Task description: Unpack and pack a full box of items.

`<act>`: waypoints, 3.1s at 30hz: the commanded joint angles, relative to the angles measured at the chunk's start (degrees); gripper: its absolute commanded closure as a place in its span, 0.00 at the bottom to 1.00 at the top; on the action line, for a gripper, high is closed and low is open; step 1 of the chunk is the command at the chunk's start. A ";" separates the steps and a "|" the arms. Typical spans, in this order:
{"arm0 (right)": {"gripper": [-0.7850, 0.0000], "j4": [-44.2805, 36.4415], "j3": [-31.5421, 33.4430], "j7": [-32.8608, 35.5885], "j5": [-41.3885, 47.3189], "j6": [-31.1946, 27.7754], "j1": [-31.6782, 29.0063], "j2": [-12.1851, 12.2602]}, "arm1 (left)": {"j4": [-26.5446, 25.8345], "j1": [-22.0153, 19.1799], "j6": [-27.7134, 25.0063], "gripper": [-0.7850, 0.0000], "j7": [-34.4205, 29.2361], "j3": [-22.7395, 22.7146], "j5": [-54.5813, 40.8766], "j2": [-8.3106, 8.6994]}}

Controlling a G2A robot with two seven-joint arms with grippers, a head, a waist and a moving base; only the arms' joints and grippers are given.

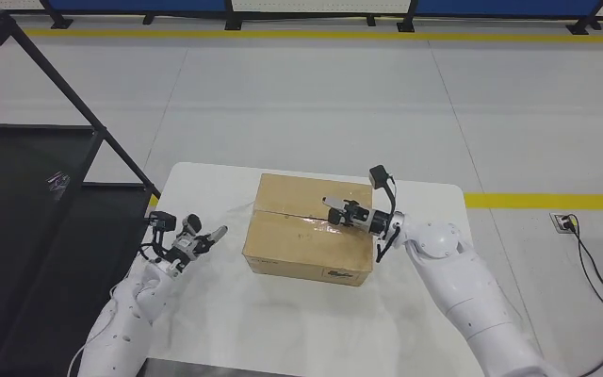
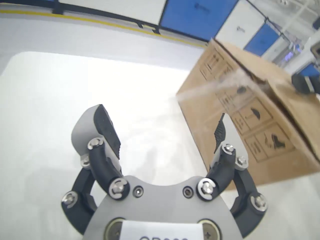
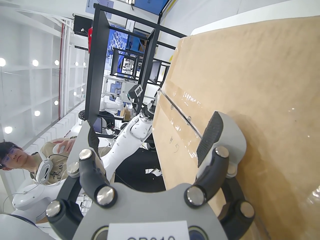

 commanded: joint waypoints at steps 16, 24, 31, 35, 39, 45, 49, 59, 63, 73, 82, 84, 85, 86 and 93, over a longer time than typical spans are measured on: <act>0.00 -0.25 0.00 -0.20 -0.58 0.27 -0.25 -0.02 | 11.67 -11.60 9.45 0.00 -1.41 9.50 -0.16 -4.95; 0.00 -1.48 0.42 -0.48 -0.96 0.97 -0.93 0.20 | 16.55 -16.01 16.22 0.00 0.01 13.20 0.80 -7.61; 0.00 -1.97 0.55 -0.77 -1.37 1.35 -1.10 0.28 | 21.20 -19.36 21.48 0.00 1.34 14.45 -0.96 -9.68; 0.00 -2.15 0.57 -0.83 -1.64 1.43 -1.14 0.31 | 23.28 -20.48 22.11 0.00 4.18 13.69 -3.51 -10.16; 0.00 -2.26 0.44 -0.93 -1.74 1.51 -1.13 0.27 | 24.56 -20.92 19.65 0.00 7.63 11.90 -7.03 -9.84; 0.00 -1.69 0.08 -0.86 -1.71 1.42 -0.55 0.07 | 24.67 -20.71 16.88 0.00 12.14 9.78 -9.83 -8.79; 0.00 -1.16 -0.23 -0.67 -1.60 1.01 -0.10 -0.10 | 23.64 -20.02 15.45 0.00 14.77 8.78 -11.11 -8.29; 0.00 -0.45 0.50 -2.33 -0.91 -0.07 -0.24 -0.10 | 19.51 -18.20 13.75 0.00 16.62 6.12 -15.32 -7.41; 0.00 -1.42 1.34 -1.74 -0.99 -0.80 -1.14 0.30 | 17.65 -17.53 14.66 0.00 15.86 5.38 -16.75 -7.29; 0.00 -4.37 3.09 -1.12 -1.80 -0.92 -3.73 1.27 | 14.97 -15.80 18.27 0.00 11.66 5.37 -16.95 -7.34; 0.00 -4.95 3.54 -0.95 -1.81 -0.94 -4.87 1.61 | 17.28 -10.40 13.85 0.00 11.87 7.18 -6.33 -5.15; 0.00 -4.73 3.61 -0.81 -1.74 -0.97 -4.84 1.66 | 17.19 -9.08 11.70 0.00 11.43 6.57 -5.56 -4.28; 0.00 -4.62 3.65 -0.74 -1.57 -0.95 -4.78 1.66 | 16.86 -8.52 11.26 0.00 11.18 6.27 -4.95 -3.82; 0.00 -4.55 3.62 -0.62 -1.52 -0.97 -4.67 1.66 | 16.28 -7.83 11.18 0.00 11.26 6.04 -4.12 -3.38; 0.00 -3.95 2.55 0.08 -1.39 -1.23 -3.34 1.32 | 7.76 -1.17 -1.20 0.00 8.27 1.74 -9.39 -0.83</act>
